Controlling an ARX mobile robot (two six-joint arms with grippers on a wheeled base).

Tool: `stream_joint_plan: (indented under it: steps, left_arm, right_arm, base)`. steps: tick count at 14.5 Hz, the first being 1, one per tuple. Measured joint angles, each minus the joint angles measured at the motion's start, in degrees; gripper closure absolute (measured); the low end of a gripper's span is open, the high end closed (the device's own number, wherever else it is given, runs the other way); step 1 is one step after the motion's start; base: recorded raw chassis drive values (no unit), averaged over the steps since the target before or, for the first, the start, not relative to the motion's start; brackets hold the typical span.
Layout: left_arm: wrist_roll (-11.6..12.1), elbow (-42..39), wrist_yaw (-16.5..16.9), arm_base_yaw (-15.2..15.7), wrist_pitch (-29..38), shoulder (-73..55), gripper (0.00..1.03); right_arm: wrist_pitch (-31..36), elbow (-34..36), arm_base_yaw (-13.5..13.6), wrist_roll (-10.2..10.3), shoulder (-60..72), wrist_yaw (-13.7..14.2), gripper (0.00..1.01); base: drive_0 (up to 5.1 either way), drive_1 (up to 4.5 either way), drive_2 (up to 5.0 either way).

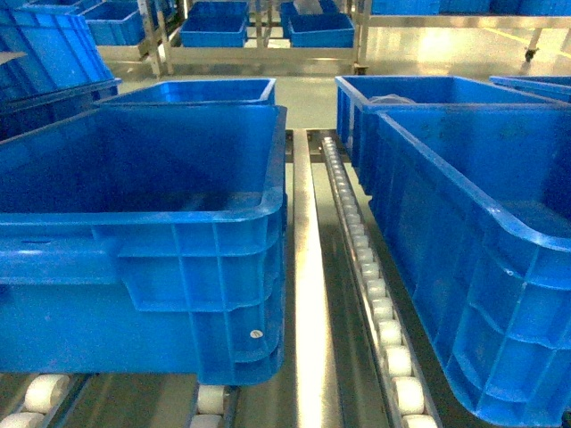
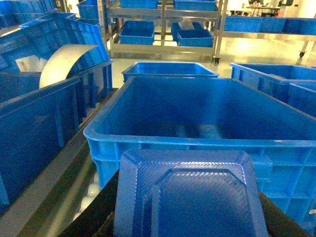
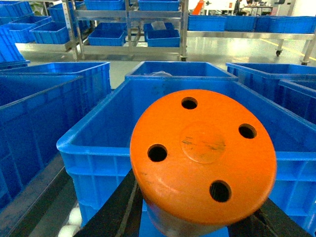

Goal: Sort blue parts and orange caps into right shelf containers

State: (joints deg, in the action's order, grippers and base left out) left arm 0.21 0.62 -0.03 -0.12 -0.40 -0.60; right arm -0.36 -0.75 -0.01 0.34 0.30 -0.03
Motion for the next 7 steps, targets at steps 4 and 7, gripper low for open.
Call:
stream_joint_plan:
  steps: [4,7]
  left_arm:
    - [-0.02,0.0,0.0,0.0,0.0,0.0,0.6]
    - [0.0,0.0,0.0,0.0,0.0,0.0,0.6]
  right_arm:
    - [0.0,0.0,0.0,0.0,0.0,0.0,0.6]
    - [0.0,0.0,0.0,0.0,0.0,0.0,0.6]
  base:
    - [0.0,0.0,0.0]
    - [0.0,0.0,0.0]
